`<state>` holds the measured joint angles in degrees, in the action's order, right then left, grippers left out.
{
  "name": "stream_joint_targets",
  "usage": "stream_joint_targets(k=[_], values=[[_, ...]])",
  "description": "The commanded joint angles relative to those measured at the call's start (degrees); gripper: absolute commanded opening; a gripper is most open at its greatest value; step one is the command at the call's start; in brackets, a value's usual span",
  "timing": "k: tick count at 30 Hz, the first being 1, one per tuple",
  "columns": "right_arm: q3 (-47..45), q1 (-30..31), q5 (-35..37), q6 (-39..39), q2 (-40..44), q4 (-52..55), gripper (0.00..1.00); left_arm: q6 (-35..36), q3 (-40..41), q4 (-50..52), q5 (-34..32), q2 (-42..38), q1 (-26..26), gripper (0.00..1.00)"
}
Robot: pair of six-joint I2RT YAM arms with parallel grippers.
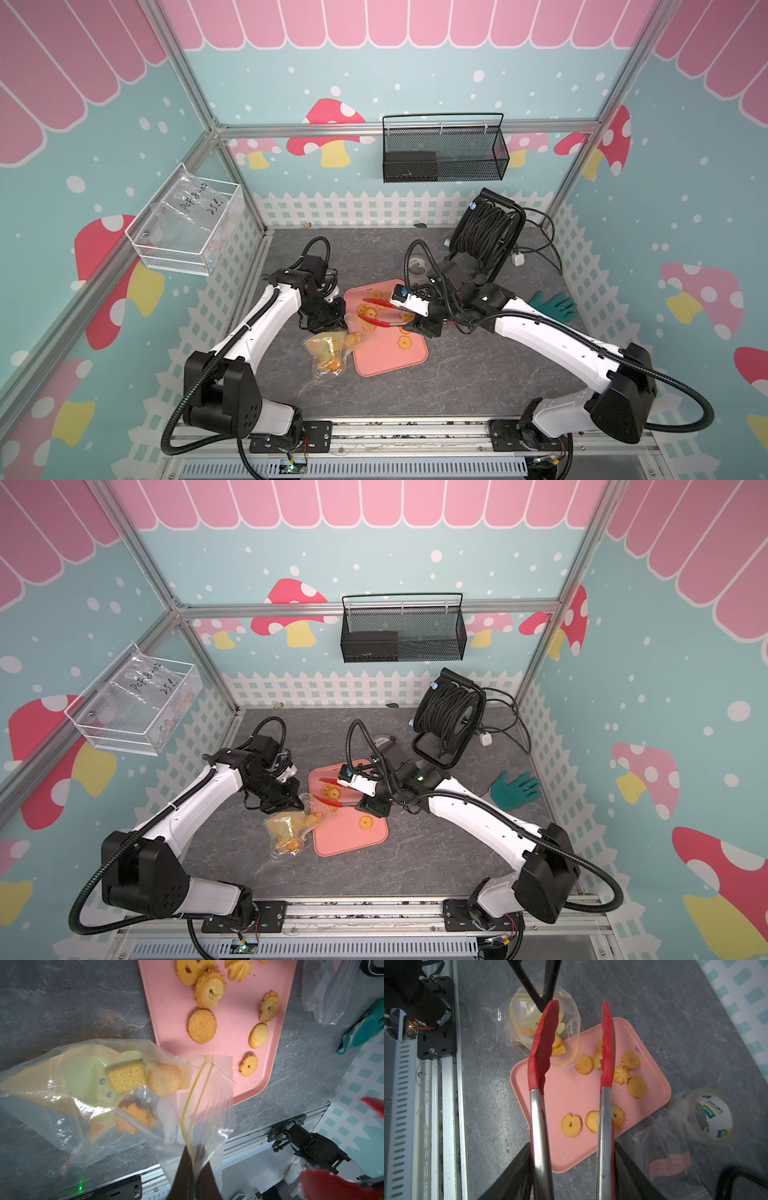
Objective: Put the cookies into a resealable bag to prevent moisture
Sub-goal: Place the cookie in the ziploc bag, then pick up the cookie from the tray.
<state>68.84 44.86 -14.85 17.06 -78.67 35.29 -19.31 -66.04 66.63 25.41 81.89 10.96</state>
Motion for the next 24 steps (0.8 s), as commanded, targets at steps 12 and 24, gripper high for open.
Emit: stream_joint_targets(k=[12,24], values=[[-11.64,-0.73,9.05,2.63,3.88,11.37,0.59,-0.65,-2.53,1.84,0.97,-2.55,0.2,0.0],[-11.49,-0.65,11.47,4.37,-2.79,8.2,0.6,-0.63,-2.78,2.14,0.63,-2.51,0.2,0.0]])
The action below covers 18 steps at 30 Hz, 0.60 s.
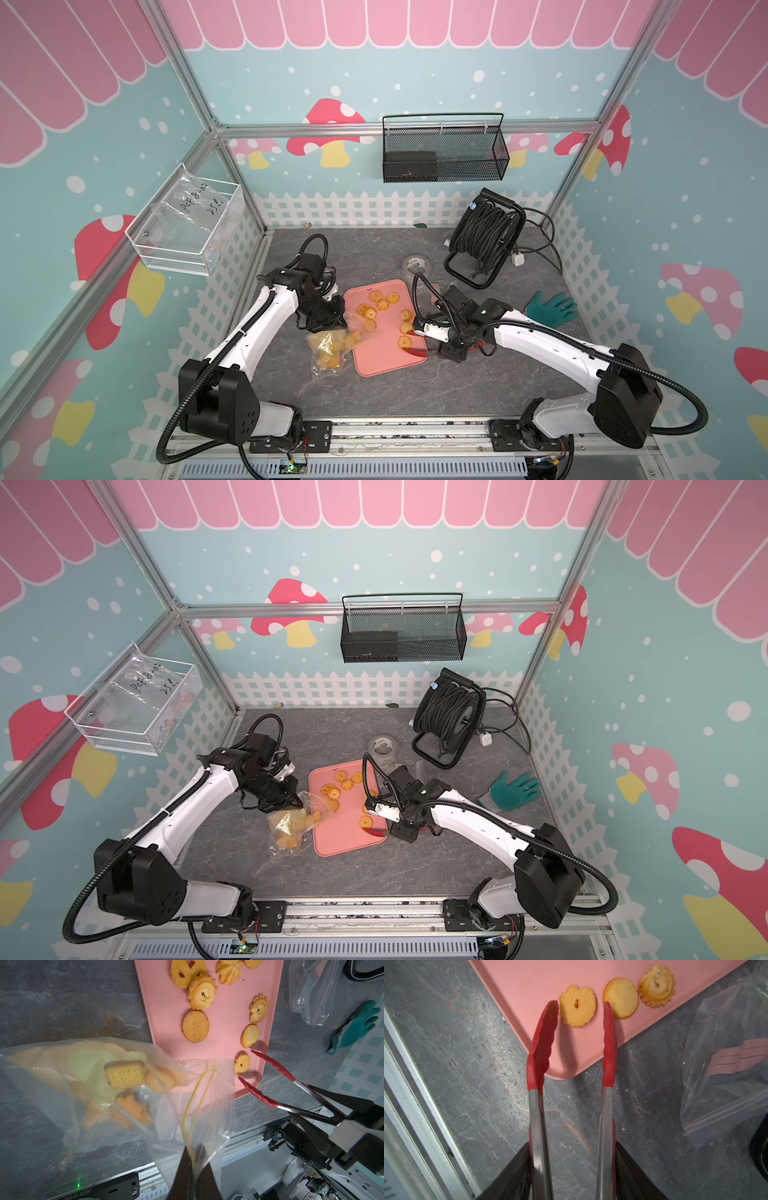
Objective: Put the cookies into a resealable bag to prevent moisture
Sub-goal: Pick up the cookie from the tray.
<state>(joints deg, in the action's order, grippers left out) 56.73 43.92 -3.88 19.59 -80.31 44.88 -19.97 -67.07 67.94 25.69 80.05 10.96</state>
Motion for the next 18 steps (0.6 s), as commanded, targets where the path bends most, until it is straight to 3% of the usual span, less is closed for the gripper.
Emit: stream_joint_targets(k=[1,7,18], values=[[0.9,0.33,0.49,2.05,-1.65,-1.5,0.6,0.07,-1.85,0.88,0.41,-0.69,0.16,0.0],[2.07,1.84,1.14,2.66,-4.24,-1.5,0.59,0.18,-1.68,0.94,0.32,-0.73,0.2,0.0],[4.57,2.22,4.92,0.84,-4.07,2.2,0.47,0.45,-1.29,0.92,-0.01,-0.14,0.2,0.0]])
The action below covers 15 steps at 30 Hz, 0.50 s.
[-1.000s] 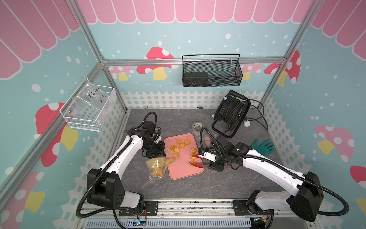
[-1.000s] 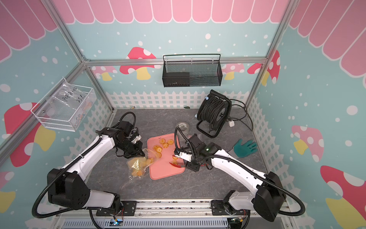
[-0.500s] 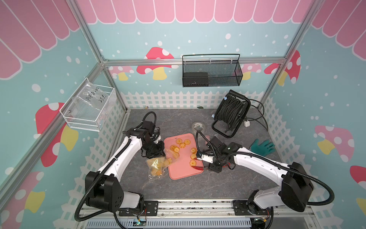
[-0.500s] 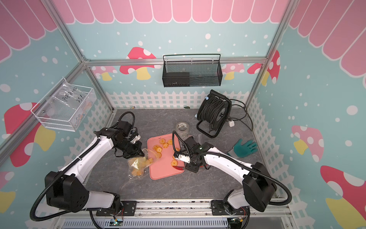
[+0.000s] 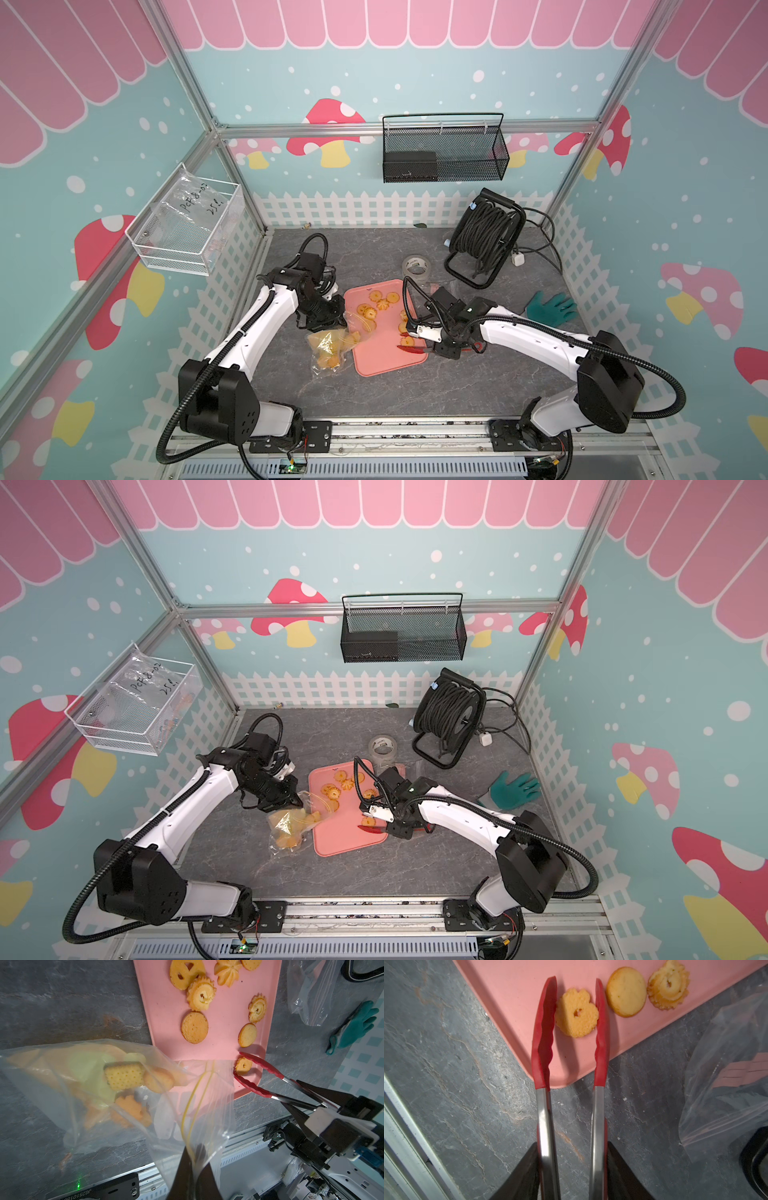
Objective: Put the cookies into a resealable bag to prevent moisture
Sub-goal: Pick up the cookie from the tray.
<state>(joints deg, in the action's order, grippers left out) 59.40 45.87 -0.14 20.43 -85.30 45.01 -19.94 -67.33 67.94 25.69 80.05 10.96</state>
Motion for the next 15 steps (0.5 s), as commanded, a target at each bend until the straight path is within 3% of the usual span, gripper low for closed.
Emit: stream_joint_targets(k=[1,11,15], values=[[2.24,0.3,1.07,-0.03,1.07,2.17,0.47,0.43,-1.05,0.92,0.06,-0.05,0.2,0.0],[10.27,-1.64,-9.74,-4.04,6.24,-2.27,0.45,0.65,-1.4,0.82,-0.41,0.89,0.2,0.0],[12.74,-1.57,-18.33,-6.4,6.06,-7.16,0.45,0.59,-1.4,0.88,-0.4,1.13,0.3,0.0]])
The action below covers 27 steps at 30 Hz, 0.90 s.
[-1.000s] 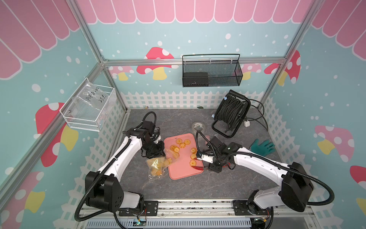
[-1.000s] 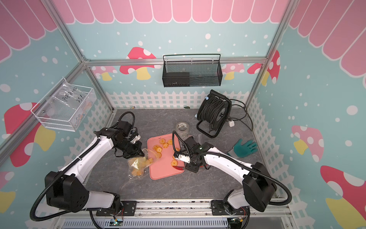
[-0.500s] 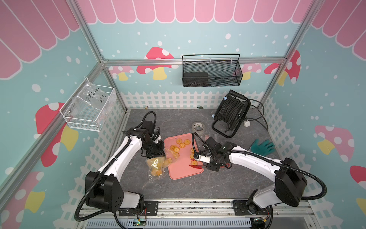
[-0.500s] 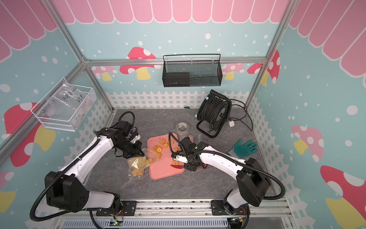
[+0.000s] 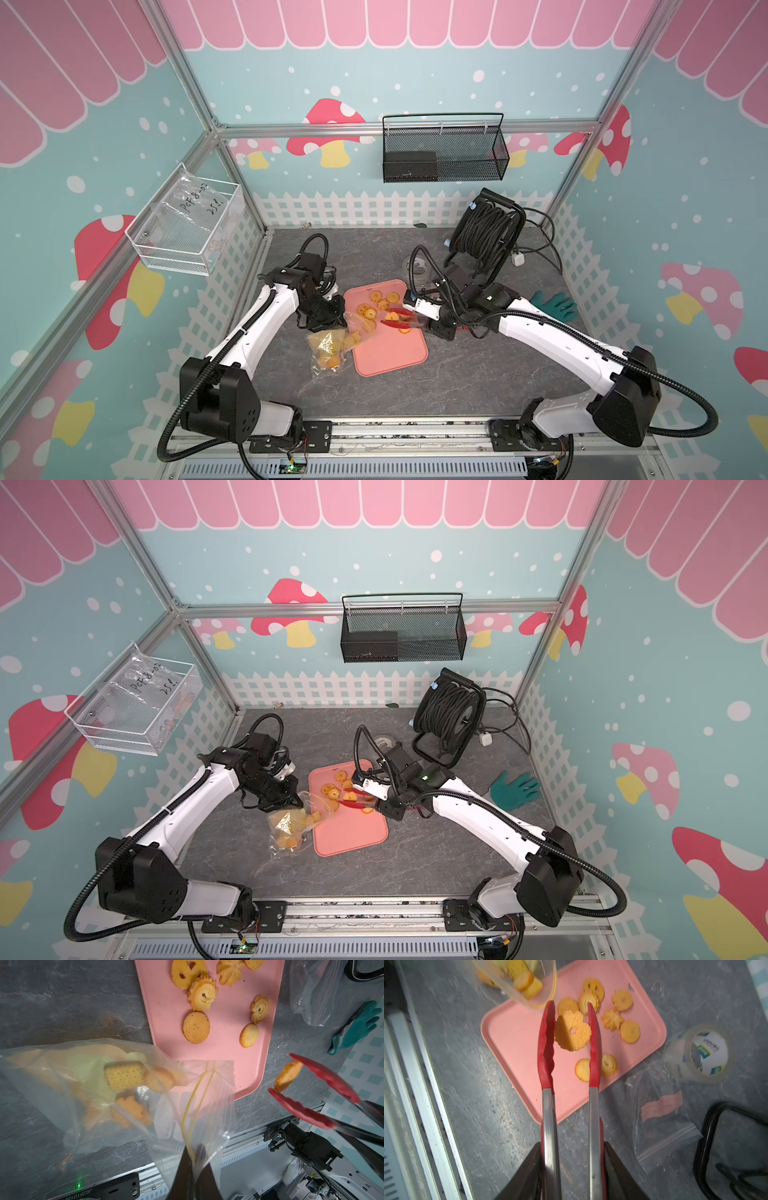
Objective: Put the cookies into a resealable bag to prevent moisture
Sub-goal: Pick up the cookie from the tray, then place the cookie in the ziploc bag.
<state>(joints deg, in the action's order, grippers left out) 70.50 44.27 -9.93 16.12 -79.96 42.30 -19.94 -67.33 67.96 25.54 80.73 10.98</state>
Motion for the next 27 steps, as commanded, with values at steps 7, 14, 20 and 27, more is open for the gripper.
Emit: stream_joint_targets(k=[7,14,20,27], values=[[2.3,0.64,-18.55,-3.8,-5.29,-10.25,0.44,0.51,-1.58,0.87,-0.22,-0.35,0.27,0.0],[3.17,1.69,-19.19,-2.93,-9.91,-10.06,0.46,0.26,-1.43,1.04,0.16,-0.49,0.27,0.0],[3.33,1.87,-18.96,-3.28,-12.01,-12.92,0.53,0.25,-1.95,0.99,0.92,-0.42,0.27,0.0],[2.61,1.71,-18.19,-3.37,-9.53,-12.97,0.6,0.34,-2.05,0.88,1.09,-0.78,0.27,0.0]])
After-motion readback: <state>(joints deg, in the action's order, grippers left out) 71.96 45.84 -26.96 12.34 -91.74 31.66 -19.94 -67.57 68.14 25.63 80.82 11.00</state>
